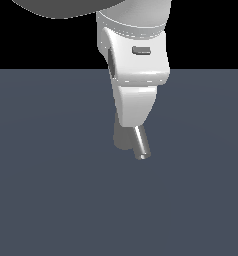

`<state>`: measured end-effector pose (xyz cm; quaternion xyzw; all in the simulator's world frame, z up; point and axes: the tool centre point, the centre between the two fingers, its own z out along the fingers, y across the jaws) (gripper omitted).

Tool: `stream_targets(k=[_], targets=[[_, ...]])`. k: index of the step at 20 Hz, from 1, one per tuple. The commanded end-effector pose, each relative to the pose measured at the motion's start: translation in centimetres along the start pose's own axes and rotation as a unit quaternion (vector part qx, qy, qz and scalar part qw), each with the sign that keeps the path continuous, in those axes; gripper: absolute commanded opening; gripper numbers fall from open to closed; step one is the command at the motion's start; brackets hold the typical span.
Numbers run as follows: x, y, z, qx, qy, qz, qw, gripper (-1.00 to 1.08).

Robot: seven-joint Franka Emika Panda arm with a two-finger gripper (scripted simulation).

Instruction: Turn on the faucet by rotating a designated handle.

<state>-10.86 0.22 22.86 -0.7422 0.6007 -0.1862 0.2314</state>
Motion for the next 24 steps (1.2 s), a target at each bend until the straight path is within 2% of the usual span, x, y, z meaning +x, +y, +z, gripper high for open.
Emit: stream_targets(k=[1, 6, 7, 24], targets=[[0.8, 0.8, 0.1, -0.004, 0.004, 0.006, 1.0000, -1.00], [1.0, 1.2, 0.1, -0.005, 0.004, 0.006, 1.0000, -1.00], [0.5, 0.6, 0.0, 0.000, 0.000, 0.001, 1.0000, -1.00], [8.0, 1.9, 0.0, -0.004, 0.004, 0.006, 1.0000, -1.00]])
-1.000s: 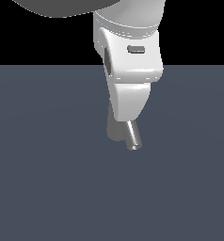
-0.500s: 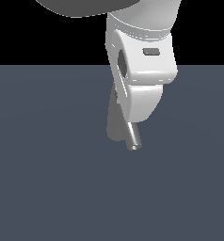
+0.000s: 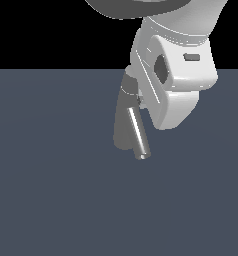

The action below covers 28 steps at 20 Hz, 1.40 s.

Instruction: Turn on the faucet by rotating a designated handle.

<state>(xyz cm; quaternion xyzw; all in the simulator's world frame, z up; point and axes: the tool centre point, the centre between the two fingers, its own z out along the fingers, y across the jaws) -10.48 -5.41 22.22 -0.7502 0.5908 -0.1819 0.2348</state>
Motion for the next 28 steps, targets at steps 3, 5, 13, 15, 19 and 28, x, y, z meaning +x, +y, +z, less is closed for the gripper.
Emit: stream_targets(k=[3, 5, 13, 15, 19, 28], targets=[[0.7, 0.0, 0.0, 0.000, 0.000, 0.000, 1.0000, -1.00], [1.1, -0.2, 0.0, 0.000, 0.001, 0.001, 1.0000, -1.00], [3.0, -1.1, -0.1, -0.001, 0.004, 0.005, 1.0000, -1.00], [3.6, -1.4, -0.1, -0.002, 0.005, 0.006, 1.0000, -1.00], [4.6, -1.9, -0.1, -0.002, 0.007, 0.008, 0.9999, -1.00], [7.4, -3.2, -0.2, -0.004, 0.011, 0.014, 0.9998, -1.00]])
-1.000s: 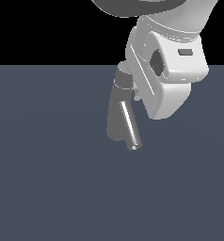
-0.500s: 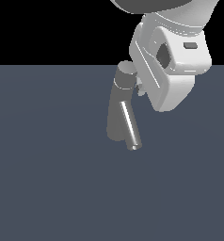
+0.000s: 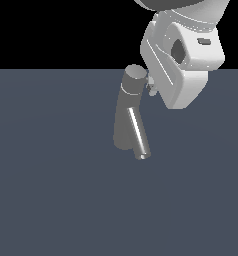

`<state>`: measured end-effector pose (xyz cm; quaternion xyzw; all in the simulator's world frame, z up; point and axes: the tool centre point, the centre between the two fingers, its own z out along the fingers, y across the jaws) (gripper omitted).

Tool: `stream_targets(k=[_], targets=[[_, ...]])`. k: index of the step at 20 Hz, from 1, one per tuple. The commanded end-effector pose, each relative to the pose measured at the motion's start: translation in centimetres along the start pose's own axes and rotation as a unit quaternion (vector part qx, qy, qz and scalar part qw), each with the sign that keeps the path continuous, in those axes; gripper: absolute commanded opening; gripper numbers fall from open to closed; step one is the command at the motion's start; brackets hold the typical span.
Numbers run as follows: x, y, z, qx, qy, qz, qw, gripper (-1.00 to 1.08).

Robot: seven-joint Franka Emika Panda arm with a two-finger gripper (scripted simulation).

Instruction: Turn on the faucet by rotating a designated handle.

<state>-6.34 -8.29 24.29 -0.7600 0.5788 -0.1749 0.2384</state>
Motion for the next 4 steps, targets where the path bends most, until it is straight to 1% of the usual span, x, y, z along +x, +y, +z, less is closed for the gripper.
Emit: stream_targets(k=[1, 4], targets=[[3.88, 0.70, -0.46, -0.003, 0.024, 0.028, 0.9993, -1.00], [4.54, 0.41, -0.49, -0.003, 0.025, 0.029, 0.9993, -1.00]])
